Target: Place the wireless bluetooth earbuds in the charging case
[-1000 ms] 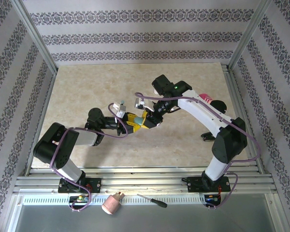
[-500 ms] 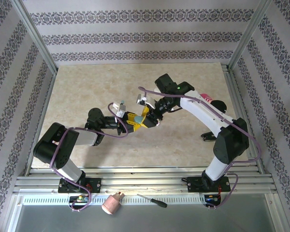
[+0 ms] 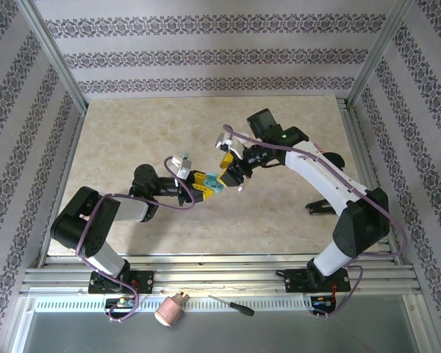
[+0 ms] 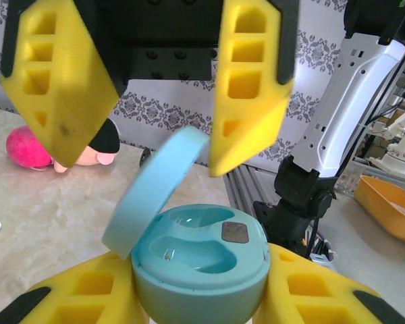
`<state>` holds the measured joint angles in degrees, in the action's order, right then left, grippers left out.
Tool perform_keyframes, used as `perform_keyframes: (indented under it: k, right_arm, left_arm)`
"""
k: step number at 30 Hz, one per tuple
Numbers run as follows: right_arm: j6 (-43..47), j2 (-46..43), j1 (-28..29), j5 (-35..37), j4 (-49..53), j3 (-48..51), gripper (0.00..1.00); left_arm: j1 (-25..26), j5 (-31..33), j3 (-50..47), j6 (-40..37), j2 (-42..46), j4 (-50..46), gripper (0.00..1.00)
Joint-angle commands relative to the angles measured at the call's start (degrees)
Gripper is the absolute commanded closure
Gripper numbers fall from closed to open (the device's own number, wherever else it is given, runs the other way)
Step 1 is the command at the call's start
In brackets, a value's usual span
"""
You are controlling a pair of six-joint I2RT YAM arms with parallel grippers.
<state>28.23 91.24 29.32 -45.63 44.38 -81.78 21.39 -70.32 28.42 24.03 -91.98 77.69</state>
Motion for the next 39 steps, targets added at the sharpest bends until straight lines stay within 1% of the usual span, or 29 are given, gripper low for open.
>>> perform_keyframes:
  k: [1, 6, 7, 11, 12, 17, 20, 23, 27, 30, 33, 38, 39]
  right_arm:
    - [-2.71, -2.33, -0.96, 2.34, -4.00, 1.93, 0.37]
    - [-4.40, -3.40, -1.50, 3.43, -6.30, 2.95, 0.37]
    - [-4.57, -3.33, -1.46, 3.61, -6.16, 2.87, 0.39]
    - [-4.42, -2.85, -1.22, 2.91, -5.40, 2.83, 0.59]
    - [-3.81, -2.86, -0.92, 2.51, -5.19, 2.98, 0.62]
    - [-2.29, -2.47, 1.14, 0.58, -4.50, 3.47, 0.64]
    - [-2.13, -1.86, 1.44, -0.03, -4.48, 3.94, 0.67]
    - [-2.47, -1.59, 1.35, 0.52, -4.64, 4.26, 0.74]
    - [-2.46, -1.85, 1.33, 0.36, -4.39, 4.17, 0.88]
    - [-2.90, -2.84, 1.59, 1.68, -5.17, 4.36, 0.91]
    - [-3.01, -3.72, 2.22, 3.39, -6.61, 4.94, 0.93]
    - [-4.26, -5.12, 2.46, 5.35, -9.09, 6.01, 0.94]
    - [-4.71, -5.58, 2.49, 5.83, -9.98, 6.38, 0.95]
  left_arm:
    - [0.94, -1.92, 1.03, -1.45, 1.18, 3.95, 0.74]
    - [0.94, -1.83, 1.02, -1.64, 1.37, 3.96, 0.74]
    - [0.94, -1.83, 1.07, -1.66, 1.53, 3.96, 0.74]
    - [0.94, -1.49, 1.04, -1.69, 1.91, 3.98, 0.74]
    - [0.94, -1.40, 1.11, -1.78, 2.00, 3.93, 0.74]
    - [0.94, -0.71, 1.20, -2.21, 2.04, 3.96, 0.74]
    - [0.94, -0.42, 1.26, -2.45, 2.43, 3.91, 0.74]
    - [0.94, -0.50, 1.19, -2.45, 2.94, 3.79, 0.74]
    - [0.94, -0.10, 0.86, -2.78, 3.29, 3.49, 0.74]
    - [0.96, 0.49, 0.90, -3.70, 3.44, 2.18, 0.73]
    - [0.88, 0.89, 0.89, -4.06, 3.44, 2.20, 0.72]
    - [0.85, 1.06, 1.17, -4.32, 3.61, 0.96, 0.61]
    - [0.79, 1.31, 1.16, -4.74, 3.74, 0.38, 0.57]
